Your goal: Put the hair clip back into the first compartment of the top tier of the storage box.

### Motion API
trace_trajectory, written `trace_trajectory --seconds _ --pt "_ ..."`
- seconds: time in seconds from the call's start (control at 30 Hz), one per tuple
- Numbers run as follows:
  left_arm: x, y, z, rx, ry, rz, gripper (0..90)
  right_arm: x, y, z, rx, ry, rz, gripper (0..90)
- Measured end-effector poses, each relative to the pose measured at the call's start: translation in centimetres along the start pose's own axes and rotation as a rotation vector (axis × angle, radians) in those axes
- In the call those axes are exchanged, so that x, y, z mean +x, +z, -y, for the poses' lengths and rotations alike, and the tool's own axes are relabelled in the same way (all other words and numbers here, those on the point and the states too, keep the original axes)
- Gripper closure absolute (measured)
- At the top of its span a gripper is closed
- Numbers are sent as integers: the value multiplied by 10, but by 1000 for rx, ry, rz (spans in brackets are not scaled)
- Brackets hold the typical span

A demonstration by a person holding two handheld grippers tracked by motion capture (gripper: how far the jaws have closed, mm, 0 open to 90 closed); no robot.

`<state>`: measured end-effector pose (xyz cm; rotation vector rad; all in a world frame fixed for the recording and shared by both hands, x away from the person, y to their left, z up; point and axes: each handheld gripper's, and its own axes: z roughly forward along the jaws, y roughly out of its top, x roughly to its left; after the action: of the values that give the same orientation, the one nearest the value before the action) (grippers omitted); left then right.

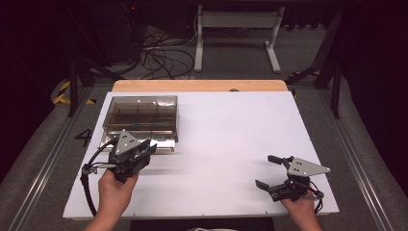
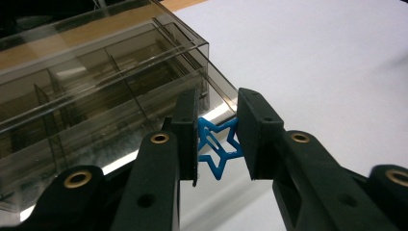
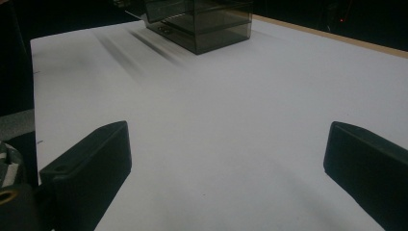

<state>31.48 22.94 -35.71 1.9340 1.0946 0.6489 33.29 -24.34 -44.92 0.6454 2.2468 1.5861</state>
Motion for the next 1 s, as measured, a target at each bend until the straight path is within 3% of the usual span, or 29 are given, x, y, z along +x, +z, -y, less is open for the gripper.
trace_trajectory --seconds 0.4,1.0 --pt "13 -4 -7 9 -13 -13 711 0 0 0 -1 2 1 34" --pt "37 -5 -11 27 -36 -68 711 -1 0 0 1 1 -1 34"
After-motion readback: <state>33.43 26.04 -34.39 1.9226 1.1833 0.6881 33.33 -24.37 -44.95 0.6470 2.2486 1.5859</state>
